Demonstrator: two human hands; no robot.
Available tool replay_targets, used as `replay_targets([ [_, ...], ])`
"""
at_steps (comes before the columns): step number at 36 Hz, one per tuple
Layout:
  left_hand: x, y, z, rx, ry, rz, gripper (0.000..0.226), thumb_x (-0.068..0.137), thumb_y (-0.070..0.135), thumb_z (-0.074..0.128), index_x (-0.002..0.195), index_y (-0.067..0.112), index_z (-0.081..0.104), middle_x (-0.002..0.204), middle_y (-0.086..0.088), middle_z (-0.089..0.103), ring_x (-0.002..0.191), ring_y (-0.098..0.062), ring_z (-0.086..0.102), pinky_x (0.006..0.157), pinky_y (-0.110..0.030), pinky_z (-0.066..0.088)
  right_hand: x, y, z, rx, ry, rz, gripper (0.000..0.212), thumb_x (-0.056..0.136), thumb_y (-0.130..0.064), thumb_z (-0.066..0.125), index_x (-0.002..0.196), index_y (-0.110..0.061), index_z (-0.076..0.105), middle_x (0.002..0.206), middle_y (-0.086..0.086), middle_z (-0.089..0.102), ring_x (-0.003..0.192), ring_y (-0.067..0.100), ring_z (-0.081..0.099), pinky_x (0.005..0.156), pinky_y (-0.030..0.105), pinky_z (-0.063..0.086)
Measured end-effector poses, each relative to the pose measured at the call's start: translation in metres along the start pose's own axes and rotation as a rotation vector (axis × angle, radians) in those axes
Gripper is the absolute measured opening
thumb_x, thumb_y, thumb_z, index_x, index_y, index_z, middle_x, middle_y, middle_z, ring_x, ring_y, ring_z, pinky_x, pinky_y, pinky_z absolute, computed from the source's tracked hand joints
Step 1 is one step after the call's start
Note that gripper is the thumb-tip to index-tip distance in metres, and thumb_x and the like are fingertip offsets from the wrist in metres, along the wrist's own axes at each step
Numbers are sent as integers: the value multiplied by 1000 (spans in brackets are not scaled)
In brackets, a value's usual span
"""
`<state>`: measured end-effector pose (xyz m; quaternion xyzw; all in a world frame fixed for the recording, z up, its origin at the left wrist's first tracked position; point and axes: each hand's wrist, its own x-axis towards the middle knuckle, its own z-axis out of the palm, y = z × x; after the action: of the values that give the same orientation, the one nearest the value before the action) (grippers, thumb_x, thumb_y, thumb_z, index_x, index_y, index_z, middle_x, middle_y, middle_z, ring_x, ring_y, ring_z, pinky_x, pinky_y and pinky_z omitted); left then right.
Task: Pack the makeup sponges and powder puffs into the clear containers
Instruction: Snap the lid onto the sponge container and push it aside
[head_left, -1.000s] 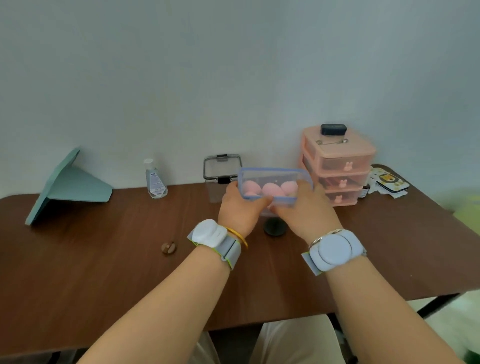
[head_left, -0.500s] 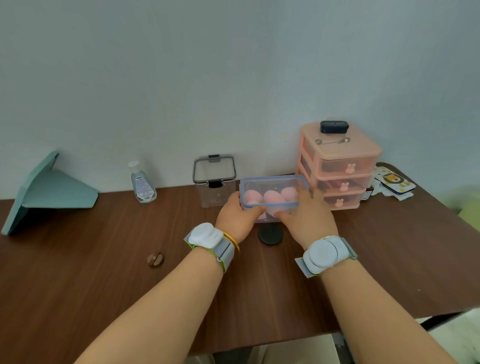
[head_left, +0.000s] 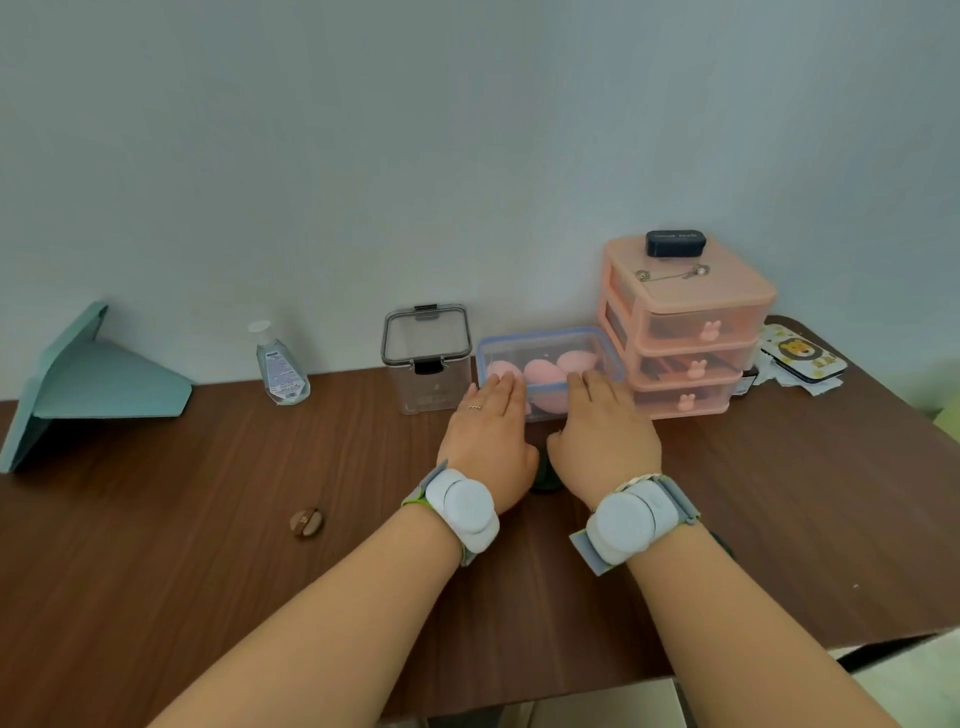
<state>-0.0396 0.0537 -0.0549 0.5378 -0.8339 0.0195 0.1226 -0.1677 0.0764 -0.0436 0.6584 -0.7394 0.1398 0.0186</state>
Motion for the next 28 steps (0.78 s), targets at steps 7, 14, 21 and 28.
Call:
replay_targets([
  [7,26,-6,2,79,-84,-10,69,100,23,38,155,4,1,164,-12,4,152,-23,4,120,-31,12,23,5,-5,21,-200,-49,82,91,-31,53,154,-11,5,162,6,5,148,22,4,121,36,9],
  [14,40,-7,2,123,-126,-62,66,101,19,32,154,3,-5,164,-13,-2,152,-24,1,115,-37,27,34,9,-8,56,-252,-63,83,91,-29,53,155,-15,2,162,2,-1,149,19,0,121,35,7],
  [21,41,2,5,217,-132,-79,68,102,23,32,153,0,-6,164,-15,-1,152,-27,1,107,-38,38,35,9,-5,79,-248,-47,86,91,-29,55,155,-14,0,162,3,-5,149,20,-4,119,33,3],
  [28,39,-4,1,99,-145,-70,79,97,34,43,155,7,-3,165,-8,-1,152,-20,-1,116,-34,25,36,8,-6,69,-253,-46,88,90,-31,56,155,-14,-1,162,4,-6,149,21,-3,119,36,4],
])
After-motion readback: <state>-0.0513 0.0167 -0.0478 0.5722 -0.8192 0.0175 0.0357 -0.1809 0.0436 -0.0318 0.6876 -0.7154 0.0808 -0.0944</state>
